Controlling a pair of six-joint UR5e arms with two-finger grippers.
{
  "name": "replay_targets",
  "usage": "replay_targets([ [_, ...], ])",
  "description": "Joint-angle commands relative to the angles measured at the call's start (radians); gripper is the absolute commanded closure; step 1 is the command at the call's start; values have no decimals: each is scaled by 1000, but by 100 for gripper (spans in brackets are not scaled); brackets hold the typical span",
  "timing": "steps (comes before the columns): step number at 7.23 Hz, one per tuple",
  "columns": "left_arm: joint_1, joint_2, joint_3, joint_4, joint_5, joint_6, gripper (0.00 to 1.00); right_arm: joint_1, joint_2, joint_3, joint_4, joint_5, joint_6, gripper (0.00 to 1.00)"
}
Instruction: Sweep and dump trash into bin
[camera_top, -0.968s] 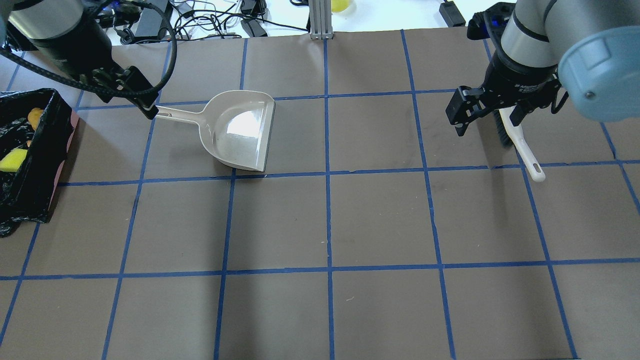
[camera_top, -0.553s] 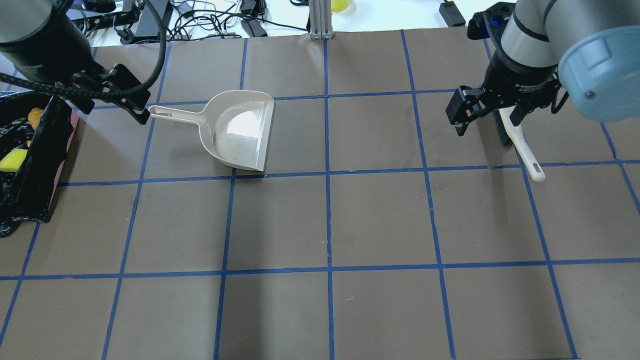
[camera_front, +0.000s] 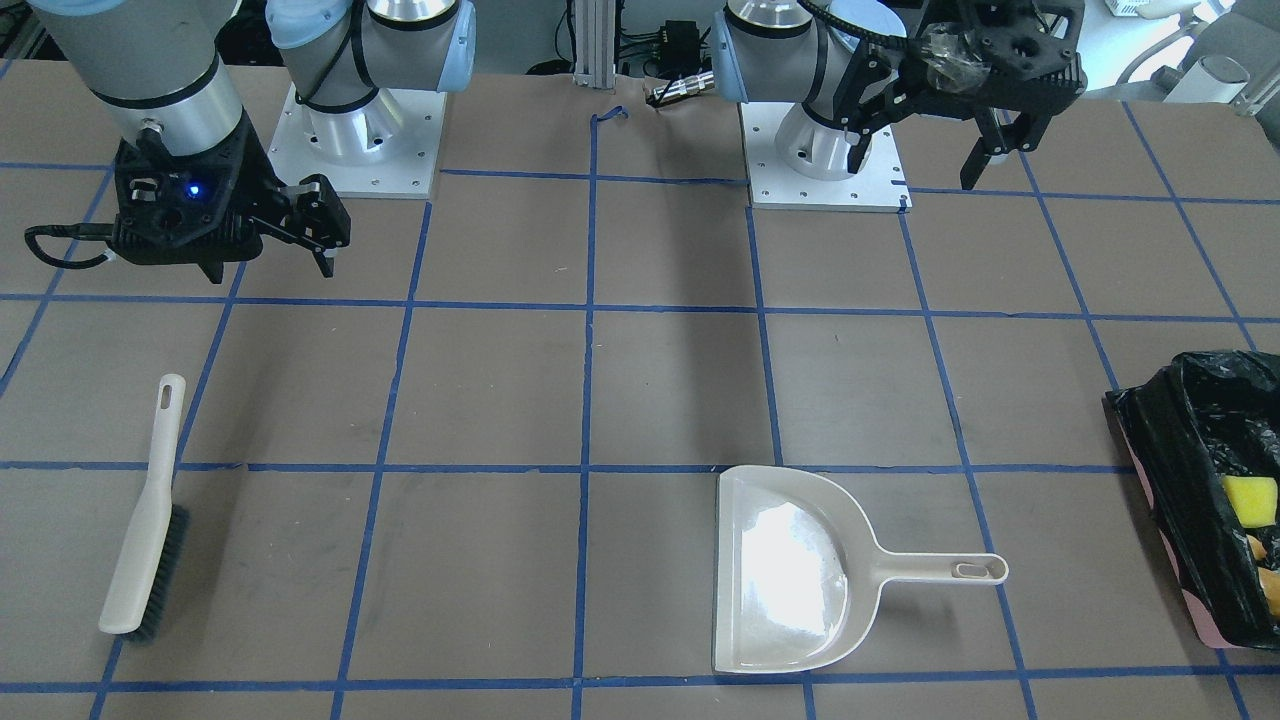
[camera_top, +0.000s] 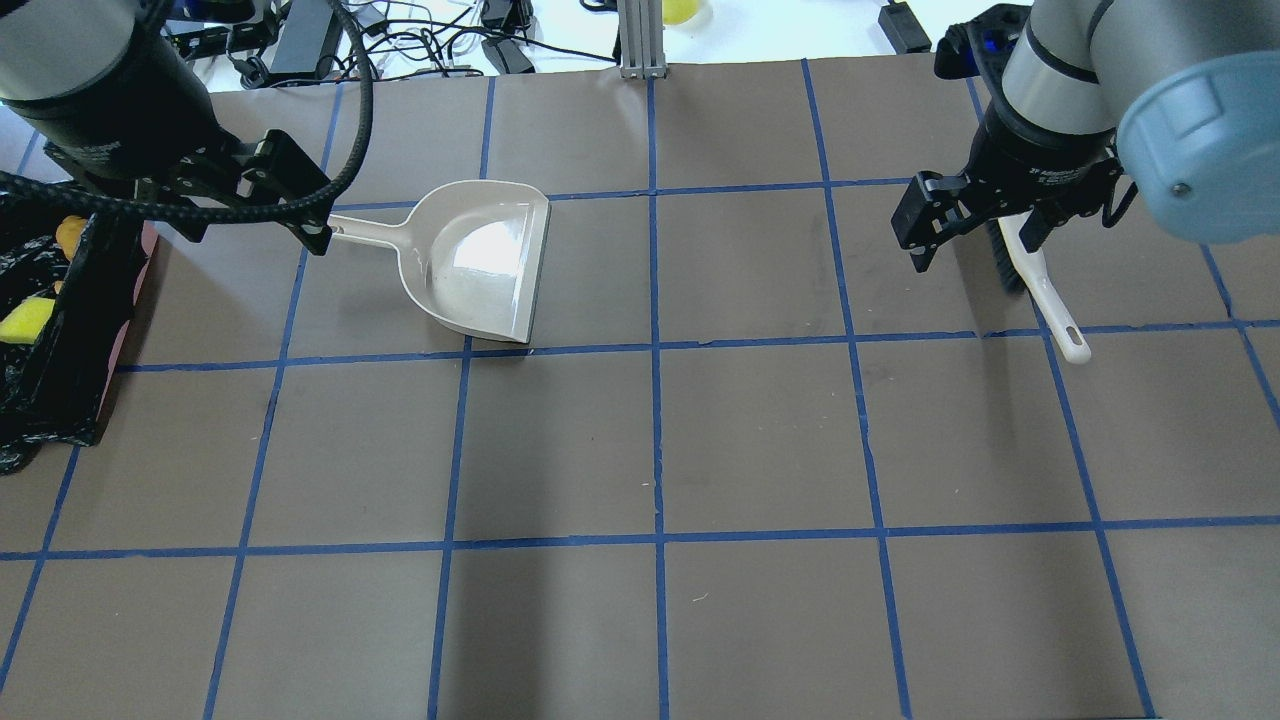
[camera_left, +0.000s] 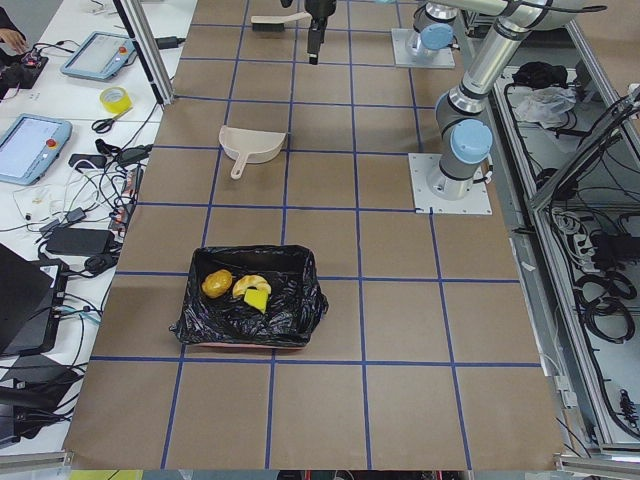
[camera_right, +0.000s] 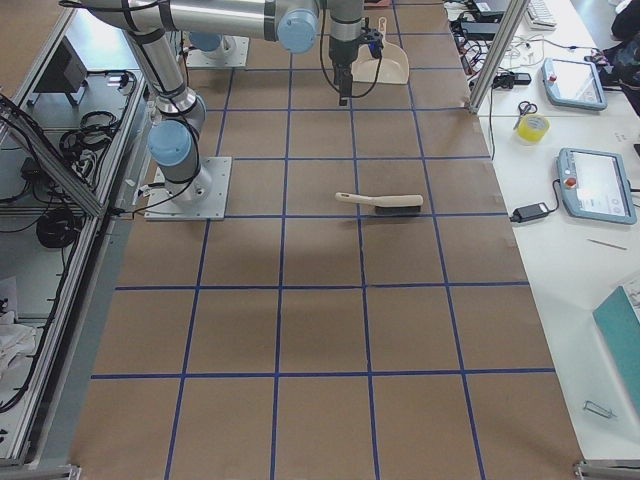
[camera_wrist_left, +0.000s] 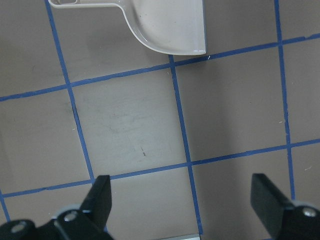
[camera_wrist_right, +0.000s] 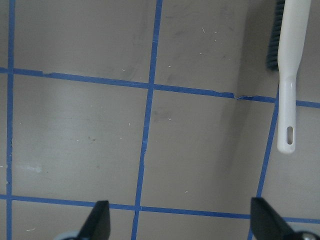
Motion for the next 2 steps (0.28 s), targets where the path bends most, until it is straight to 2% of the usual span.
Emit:
replay_targets([
  [1, -1, 9, -25, 11, 2, -3, 0, 0, 1, 3, 2, -1, 1, 0],
  [2, -1, 14, -34, 13, 2, -6, 0, 0, 0, 3, -1, 2, 1, 0],
])
